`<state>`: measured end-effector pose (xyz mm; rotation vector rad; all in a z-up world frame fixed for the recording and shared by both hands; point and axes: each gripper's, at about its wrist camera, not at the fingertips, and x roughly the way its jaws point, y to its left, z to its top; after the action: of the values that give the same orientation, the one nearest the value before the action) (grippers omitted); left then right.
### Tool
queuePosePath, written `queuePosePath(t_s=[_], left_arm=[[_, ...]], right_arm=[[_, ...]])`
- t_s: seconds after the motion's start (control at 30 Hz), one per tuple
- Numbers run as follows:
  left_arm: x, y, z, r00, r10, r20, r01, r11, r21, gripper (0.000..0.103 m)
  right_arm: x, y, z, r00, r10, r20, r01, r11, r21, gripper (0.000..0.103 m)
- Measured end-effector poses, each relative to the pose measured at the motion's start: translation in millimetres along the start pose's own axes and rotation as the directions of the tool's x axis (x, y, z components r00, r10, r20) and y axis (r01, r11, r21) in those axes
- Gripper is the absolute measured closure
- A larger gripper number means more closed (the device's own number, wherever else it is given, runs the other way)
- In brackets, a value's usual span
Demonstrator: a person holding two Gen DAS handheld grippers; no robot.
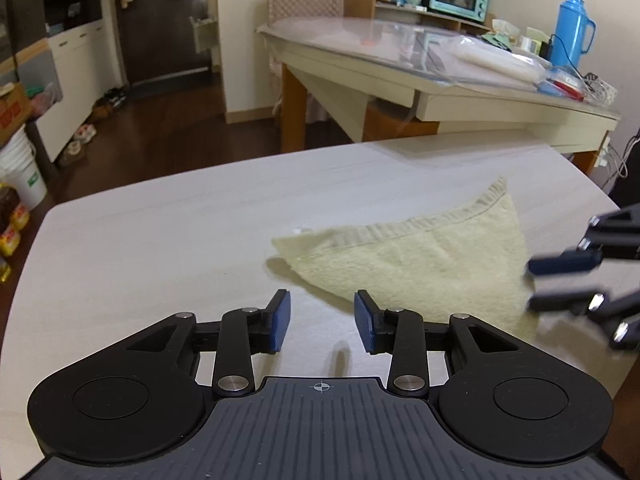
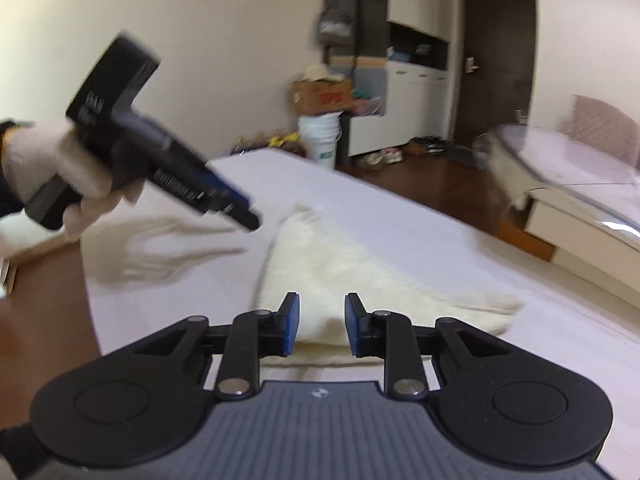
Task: Fold towel
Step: 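Release the towel with both grippers and pull them back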
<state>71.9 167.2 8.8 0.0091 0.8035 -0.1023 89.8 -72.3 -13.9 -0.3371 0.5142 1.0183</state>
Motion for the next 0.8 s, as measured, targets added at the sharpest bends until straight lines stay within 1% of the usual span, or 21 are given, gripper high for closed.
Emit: queuePosePath(t_s=[0.07,0.1,0.17,0.2,0.23,0.27,0.3,0.33,0.37,0.43,0.47,0.5,0.53,0.57,0.6,0.63,0.7,0.77,0.8], left_arm=[[-1,-2,-2,1.000,-0.004,-0.004,0.004,1.000,-0.004,0.062],[-1,-3,-3,1.000,-0.003,-0.012,0.003,1.000,-0.006,0.060],[-1,-4,-5,1.000,-0.002,-0.023,0.002,1.000,-0.015,0.058],[-2,-5,-7,1.000,0.002,-0.028,-0.003,1.000,-0.022,0.055],[-4,-6,-10,0.999,0.009,-0.032,-0.010,1.000,-0.030,0.053],[-6,-8,-12,0.999,0.016,-0.033,-0.018,0.999,-0.039,0.053],[-8,-10,-15,0.999,0.023,-0.035,-0.025,0.999,-0.048,0.046],[-10,-12,-17,0.999,0.032,-0.035,-0.034,0.998,-0.054,0.036],[-12,-16,-20,0.999,0.042,-0.032,-0.044,0.997,-0.058,0.033],[-15,-24,-25,0.998,0.065,-0.022,-0.066,0.996,-0.061,0.025],[-18,-28,-28,0.997,0.073,-0.018,-0.074,0.995,-0.062,0.024],[-20,-33,-31,0.997,0.078,-0.015,-0.079,0.995,-0.063,0.021],[-21,-37,-33,0.996,0.084,-0.010,-0.084,0.994,-0.065,0.015],[-23,-41,-36,0.996,0.088,-0.005,-0.089,0.994,-0.067,0.012],[-25,-44,-38,0.996,0.093,0.000,-0.093,0.993,-0.070,0.011],[-26,-47,-39,0.995,0.098,0.004,-0.097,0.992,-0.075,0.011],[-30,-52,-44,0.994,0.106,0.009,-0.104,0.990,-0.097,0.010],[-34,-56,-47,0.993,0.118,0.009,-0.116,0.988,-0.105,0.010],[-35,-58,-48,0.992,0.123,0.010,-0.121,0.987,-0.108,0.009]], right_arm=[[8,4,-4,0.999,0.006,-0.039,-0.006,1.000,-0.009,0.076],[7,5,-3,0.999,0.005,-0.039,-0.005,1.000,0.000,0.076],[5,4,-2,1.000,0.003,-0.031,-0.002,1.000,0.021,0.076],[-2,3,-2,1.000,-0.003,-0.017,0.004,0.999,0.041,0.075],[-9,3,-1,1.000,-0.009,-0.001,0.009,0.998,0.062,0.070],[-13,3,-2,1.000,-0.015,0.004,0.015,0.997,0.076,0.068],[-19,2,-4,1.000,-0.028,0.007,0.027,0.994,0.103,0.067],[-26,2,-7,0.999,-0.042,0.010,0.040,0.990,0.133,0.065],[-33,1,-10,0.998,-0.056,0.013,0.053,0.985,0.163,0.064],[-44,1,-17,0.995,-0.097,0.011,0.092,0.972,0.215,0.058],[-50,0,-20,0.993,-0.117,0.009,0.112,0.964,0.241,0.057],[-56,0,-23,0.990,-0.141,0.005,0.135,0.953,0.270,0.053],[-61,0,-26,0.987,-0.163,0.001,0.155,0.942,0.298,0.050],[-64,0,-27,0.985,-0.173,0.002,0.164,0.936,0.312,0.048],[-69,1,-29,0.982,-0.186,0.007,0.174,0.928,0.329,0.044],[-72,2,-29,0.980,-0.200,0.005,0.187,0.922,0.340,0.034],[-78,3,-30,0.974,-0.228,0.002,0.212,0.908,0.361,0.022],[-83,3,-30,0.971,-0.241,0.007,0.220,0.899,0.379,0.022],[-83,3,-30,0.969,-0.246,0.007,0.224,0.895,0.385,0.017]])
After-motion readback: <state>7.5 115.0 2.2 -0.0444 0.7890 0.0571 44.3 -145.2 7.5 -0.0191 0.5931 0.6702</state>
